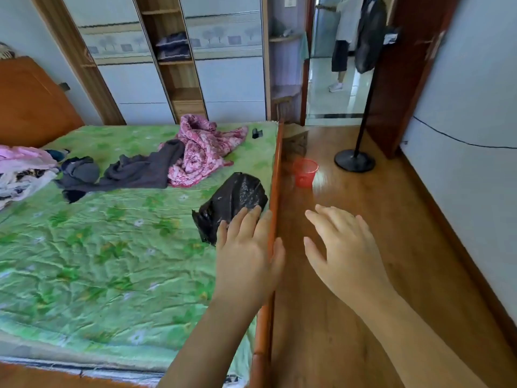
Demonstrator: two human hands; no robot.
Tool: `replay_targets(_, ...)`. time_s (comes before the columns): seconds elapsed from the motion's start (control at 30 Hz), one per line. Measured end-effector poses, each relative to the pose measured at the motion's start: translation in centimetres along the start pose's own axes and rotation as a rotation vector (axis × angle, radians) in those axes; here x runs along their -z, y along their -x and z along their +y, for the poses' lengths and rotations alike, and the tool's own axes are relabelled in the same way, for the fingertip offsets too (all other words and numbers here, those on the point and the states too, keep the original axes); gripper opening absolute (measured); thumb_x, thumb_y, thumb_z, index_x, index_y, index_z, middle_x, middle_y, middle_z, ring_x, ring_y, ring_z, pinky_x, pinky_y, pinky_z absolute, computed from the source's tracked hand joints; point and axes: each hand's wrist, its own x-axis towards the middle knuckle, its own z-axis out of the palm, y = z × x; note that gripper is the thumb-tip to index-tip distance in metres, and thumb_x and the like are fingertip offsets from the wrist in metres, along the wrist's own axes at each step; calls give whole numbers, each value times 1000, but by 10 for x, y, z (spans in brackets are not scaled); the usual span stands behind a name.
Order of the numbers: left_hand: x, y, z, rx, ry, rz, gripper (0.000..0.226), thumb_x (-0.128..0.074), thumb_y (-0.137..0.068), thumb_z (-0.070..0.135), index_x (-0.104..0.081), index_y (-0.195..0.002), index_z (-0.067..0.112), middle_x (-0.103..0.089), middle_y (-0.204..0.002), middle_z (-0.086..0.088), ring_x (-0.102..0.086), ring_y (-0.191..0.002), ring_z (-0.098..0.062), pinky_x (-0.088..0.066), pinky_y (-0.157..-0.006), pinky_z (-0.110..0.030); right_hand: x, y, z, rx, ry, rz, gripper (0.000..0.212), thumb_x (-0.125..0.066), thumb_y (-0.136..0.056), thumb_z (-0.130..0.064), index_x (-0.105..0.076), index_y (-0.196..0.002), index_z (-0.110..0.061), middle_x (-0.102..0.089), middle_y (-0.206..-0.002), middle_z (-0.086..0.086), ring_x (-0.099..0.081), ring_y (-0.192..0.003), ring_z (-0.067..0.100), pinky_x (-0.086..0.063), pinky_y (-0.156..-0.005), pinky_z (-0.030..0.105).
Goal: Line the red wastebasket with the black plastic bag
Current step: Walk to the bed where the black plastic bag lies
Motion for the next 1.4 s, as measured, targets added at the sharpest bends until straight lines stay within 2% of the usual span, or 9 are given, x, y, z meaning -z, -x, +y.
replay_targets(0.3, -100, -40, 123, -59, 87, -136, 40, -69, -75, 16, -62, -113, 5, -63, -119, -14, -53, -116, -32, -34, -97, -56, 29, 1, 150, -162, 52, -55, 40, -65, -82, -26, -57, -119, -15, -59, -124, 9, -51, -118, 27, -33, -100, 50)
replay_targets(0.6, -165, -77, 170, -136, 106, -228, 40, -67, -77, 16, -59, -115, 7, -61, -121, -13, -51, -118, -32, -34, -98, -57, 28, -13, 231, -265, 38, -56, 40, -62, -84, -26, -55, -122, -15, -57, -127, 9, -48, -121, 26, -31, -102, 50)
replay_targets(0.83, -225, -134, 160, -129, 122, -227, 40, -69, -75, 18, -61, -113, 7, -63, -118, -13, -54, -115, -33, -35, -95, -56, -9, -73, 273, -266, 79, -72, 41, -68, -80, -25, -58, -118, -13, -60, -123, 10, -52, -116, 29, -34, -98, 51)
replay_targets(1.2, -332, -295, 81, 0, 156, -235, 41, -68, -75, 18, -59, -114, 7, -62, -119, -13, -52, -116, -33, -34, -97, -56, -97, -270, 315, -186, 71, -133, 40, -66, -81, -23, -57, -119, -12, -60, -123, 11, -52, -116, 28, -35, -98, 52)
replay_targets(1.4, -371, -364, 67, 42, 140, -246, 39, -65, -78, 20, -59, -115, 8, -61, -121, -12, -51, -118, -32, -33, -98, -55, -126, -343, 345, -164, 41, -151, 39, -65, -81, -19, -58, -118, -9, -60, -121, 13, -52, -116, 29, -36, -97, 55)
